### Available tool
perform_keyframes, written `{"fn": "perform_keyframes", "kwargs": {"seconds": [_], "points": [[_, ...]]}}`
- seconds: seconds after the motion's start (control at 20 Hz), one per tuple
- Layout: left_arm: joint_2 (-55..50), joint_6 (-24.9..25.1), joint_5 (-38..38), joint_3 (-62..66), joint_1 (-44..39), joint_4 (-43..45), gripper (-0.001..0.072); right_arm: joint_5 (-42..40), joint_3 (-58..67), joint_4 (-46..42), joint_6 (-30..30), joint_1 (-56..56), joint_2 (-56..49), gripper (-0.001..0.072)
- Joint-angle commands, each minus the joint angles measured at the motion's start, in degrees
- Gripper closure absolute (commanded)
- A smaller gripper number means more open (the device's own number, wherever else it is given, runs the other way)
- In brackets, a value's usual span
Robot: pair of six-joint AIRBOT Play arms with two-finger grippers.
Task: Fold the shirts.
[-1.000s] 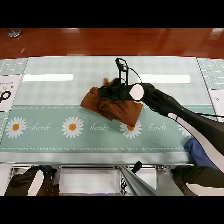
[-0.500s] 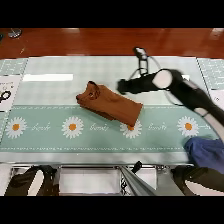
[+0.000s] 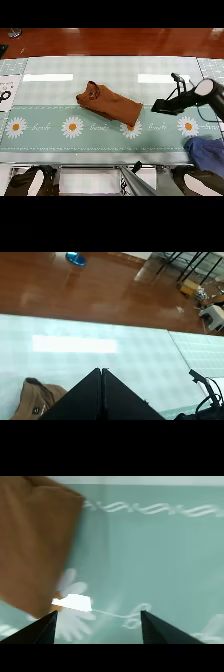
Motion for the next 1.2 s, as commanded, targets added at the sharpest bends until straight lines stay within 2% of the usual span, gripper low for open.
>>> {"fn": "perform_keyframes", "kwargs": {"seconds": [0.0,0.15,0.3,0.5,0.55,0.6,0.65,0.7,0.85,1.05,1.15], "points": [[-0.02,0.11,-1.79,-0.02,0.07,1.07,0.0689,-7.3,-9.22,16.7,-4.37,-1.88,0.04,0.0101],[-0.13,0.09,-1.7,-0.7,0.07,1.55,0.0689,-11.82,-11.54,20.04,-4.37,3.19,-2.01,0.0101],[-0.13,-2.08,-1.81,-2.43,0.07,1.53,0.0689,-19.58,-11.54,24.81,-3.74,9.66,-4.72,0.0101],[-0.17,-1.95,-1.73,-2.49,0.07,1.55,0.0689,-28.79,-11.54,31.52,-1.75,15.67,-8.37,0.0109],[-0.22,-1.95,-1.73,-2.49,0.07,1.57,0.0689,-30.56,-11.54,32.98,-1.79,16.59,-8.9,0.0132],[-0.33,-1.92,-1.73,-2.49,0.07,1.57,0.0689,-32.09,-11.54,33.75,-1.84,17.22,-9.03,0.026],[-0.46,-1.92,-1.68,-2.49,0.07,1.6,0.069,-32.79,-11.23,33.97,-2.16,17.38,-9.03,0.0509],[-0.61,-1.92,-1.62,-2.49,0.07,1.6,0.0689,-32.63,-10.38,33.92,-3.54,16.87,-9.01,0.0674],[-1.07,-1.77,-1.62,-2.49,0.07,1.6,0.0689,-30.8,-4.28,32.02,-9.01,13.03,-7.06,0.0676],[-2.64,-1.73,-1.55,-2.51,0.07,3.13,0.0689,-20.31,9.9,25.2,-7.98,2.84,-0.96,0.0677],[-4.22,-1.75,-1.55,-2.51,0.04,3.06,0.0689,-15.15,16.83,18.93,-3.15,-1.99,3.43,0.0677]]}}
